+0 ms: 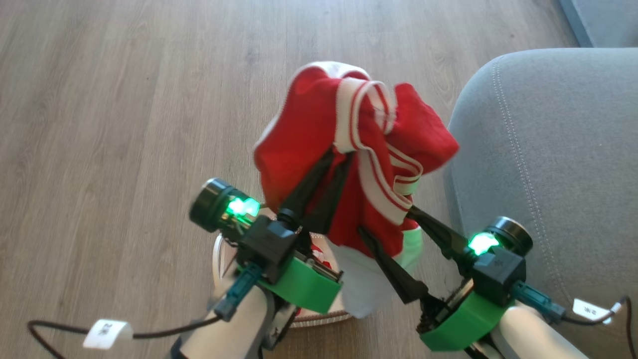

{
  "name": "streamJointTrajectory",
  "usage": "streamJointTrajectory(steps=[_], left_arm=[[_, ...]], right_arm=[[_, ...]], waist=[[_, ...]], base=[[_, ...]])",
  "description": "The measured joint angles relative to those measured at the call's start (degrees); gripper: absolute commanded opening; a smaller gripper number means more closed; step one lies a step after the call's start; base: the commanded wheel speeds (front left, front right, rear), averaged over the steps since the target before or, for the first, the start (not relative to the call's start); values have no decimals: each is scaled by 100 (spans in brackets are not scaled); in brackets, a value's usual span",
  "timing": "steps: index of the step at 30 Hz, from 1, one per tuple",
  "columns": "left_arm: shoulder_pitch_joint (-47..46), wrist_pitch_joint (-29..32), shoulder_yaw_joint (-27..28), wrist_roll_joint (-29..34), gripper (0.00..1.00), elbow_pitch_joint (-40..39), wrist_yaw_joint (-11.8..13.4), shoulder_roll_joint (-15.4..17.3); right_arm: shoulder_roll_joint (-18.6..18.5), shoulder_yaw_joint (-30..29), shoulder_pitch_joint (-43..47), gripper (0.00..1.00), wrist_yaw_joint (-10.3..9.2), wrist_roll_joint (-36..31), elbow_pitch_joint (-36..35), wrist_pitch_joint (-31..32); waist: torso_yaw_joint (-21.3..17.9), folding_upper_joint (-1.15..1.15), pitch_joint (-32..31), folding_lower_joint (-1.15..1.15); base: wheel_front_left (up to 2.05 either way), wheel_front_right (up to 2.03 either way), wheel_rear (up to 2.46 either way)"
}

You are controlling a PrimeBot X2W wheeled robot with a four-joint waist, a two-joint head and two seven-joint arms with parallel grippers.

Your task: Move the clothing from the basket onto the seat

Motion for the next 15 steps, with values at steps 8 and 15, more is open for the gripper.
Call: streamJointTrajectory(steps=[8,15], left_arm=[[-51,0,-452,-93,0,92,-56,1],[-53,0,-719,-194,0,121,-52,4]], right_arm=[[113,38,-371,100,0,-231,281,0],[352,-16,-416,100,0,-443,559,0]], waist=[[95,0,37,0],[167,0,35,0]], base=[[0,0,0],[0,0,0]])
